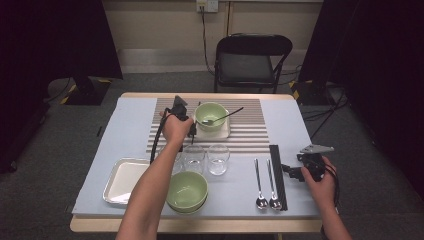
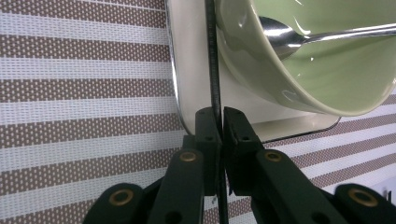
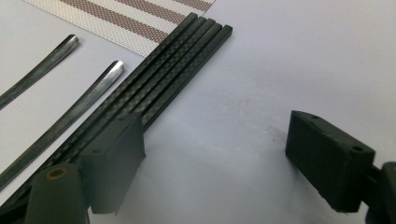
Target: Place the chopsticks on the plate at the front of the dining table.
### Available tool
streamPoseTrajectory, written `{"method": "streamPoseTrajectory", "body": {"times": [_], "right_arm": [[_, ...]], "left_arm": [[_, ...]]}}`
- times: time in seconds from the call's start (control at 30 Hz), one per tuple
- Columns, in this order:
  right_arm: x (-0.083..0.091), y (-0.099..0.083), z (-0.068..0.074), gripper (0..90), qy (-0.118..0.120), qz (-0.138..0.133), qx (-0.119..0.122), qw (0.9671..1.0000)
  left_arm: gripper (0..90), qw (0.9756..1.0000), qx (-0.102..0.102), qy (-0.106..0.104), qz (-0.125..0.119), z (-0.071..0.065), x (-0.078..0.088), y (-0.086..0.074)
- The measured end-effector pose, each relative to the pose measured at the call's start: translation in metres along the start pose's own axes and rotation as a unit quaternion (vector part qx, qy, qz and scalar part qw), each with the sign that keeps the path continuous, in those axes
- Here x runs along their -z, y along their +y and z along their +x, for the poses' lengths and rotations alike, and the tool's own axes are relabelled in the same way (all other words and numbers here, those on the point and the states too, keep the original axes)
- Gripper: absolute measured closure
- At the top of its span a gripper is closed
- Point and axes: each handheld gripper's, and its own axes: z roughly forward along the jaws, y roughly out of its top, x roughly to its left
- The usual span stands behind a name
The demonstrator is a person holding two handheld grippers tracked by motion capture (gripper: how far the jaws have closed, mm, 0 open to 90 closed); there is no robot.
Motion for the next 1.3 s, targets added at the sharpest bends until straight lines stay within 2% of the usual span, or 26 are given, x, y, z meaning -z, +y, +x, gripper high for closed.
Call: {"method": "streamPoseTrajectory", "body": {"times": [0.1, 0.2, 0.3, 0.37, 0.4, 0.43, 0.5, 0.53, 0.6, 0.67, 0.83, 1.0, 1.07, 1.13, 1.17, 1.2, 1.3], "right_arm": [[0.000, 0.000, 0.000, 18.8, 0.000, 0.000, 0.001, 1.0000], [0.000, 0.000, 0.000, 18.8, 0.001, 0.000, 0.000, 1.0000], [0.000, 0.000, 0.000, 18.8, 0.001, 0.000, -0.001, 1.0000], [0.000, 0.000, 0.000, 18.8, 0.001, 0.001, -0.001, 1.0000], [0.000, 0.000, 0.000, 18.8, 0.001, 0.000, -0.001, 1.0000], [0.000, 0.000, 0.000, 18.8, 0.001, 0.000, -0.001, 1.0000], [0.000, 0.000, 0.000, 18.8, 0.000, 0.001, -0.001, 1.0000], [0.000, 0.000, 0.000, 18.8, 0.001, 0.000, -0.001, 1.0000], [0.000, 0.000, 0.000, 18.8, 0.001, 0.000, -0.001, 1.0000], [0.000, 0.000, 0.000, 18.8, 0.000, 0.000, -0.001, 1.0000], [0.000, 0.000, 0.000, 18.8, 0.000, 0.001, -0.001, 1.0000], [0.000, 0.000, 0.000, 18.8, 0.000, 0.001, -0.001, 1.0000], [0.000, 0.000, 0.000, 18.8, 0.001, 0.001, -0.002, 1.0000], [0.000, 0.000, 0.000, 18.8, 0.000, 0.000, 0.000, 1.0000], [0.000, 0.000, 0.000, 18.8, 0.001, 0.000, 0.000, 1.0000], [0.000, 0.000, 0.000, 18.8, 0.001, 0.000, 0.000, 1.0000], [0.000, 0.000, 0.000, 18.8, 0.000, 0.000, 0.000, 1.0000]], "left_arm": [[84.8, 1.0000, 0.004, -0.001, -0.004, -0.001, -0.001, 0.000], [84.4, 1.0000, -0.008, -0.001, -0.002, 0.000, -0.002, 0.001], [84.2, 1.0000, -0.005, 0.000, -0.003, 0.000, -0.003, 0.001], [83.4, 1.0000, 0.000, -0.007, -0.005, -0.002, -0.003, 0.001], [83.1, 1.0000, -0.005, -0.006, -0.006, -0.002, -0.003, 0.001], [82.9, 0.9999, 0.000, -0.008, -0.008, -0.002, -0.003, 0.001], [82.4, 0.9999, -0.008, -0.007, -0.006, -0.003, -0.003, 0.001], [82.2, 0.9999, -0.002, -0.008, -0.007, -0.004, -0.004, 0.001], [81.7, 0.9999, -0.005, -0.009, -0.008, -0.004, -0.004, 0.001], [79.8, 0.9999, -0.011, -0.008, -0.006, -0.004, -0.003, 0.001], [80.1, 0.9999, -0.007, -0.006, -0.006, -0.003, -0.002, 0.001], [80.6, 0.9999, -0.014, -0.004, -0.007, 0.000, 0.001, 0.001], [80.6, 0.9999, -0.006, -0.004, -0.007, 0.000, 0.002, 0.000], [80.3, 0.9999, -0.012, -0.001, -0.009, 0.001, 0.004, 0.000], [80.3, 0.9999, -0.003, -0.003, -0.014, 0.001, 0.005, 0.000], [80.3, 0.9998, -0.012, 0.000, -0.013, 0.002, 0.008, 0.001], [79.9, 0.9998, -0.012, 0.001, -0.018, 0.004, 0.012, 0.000]]}}
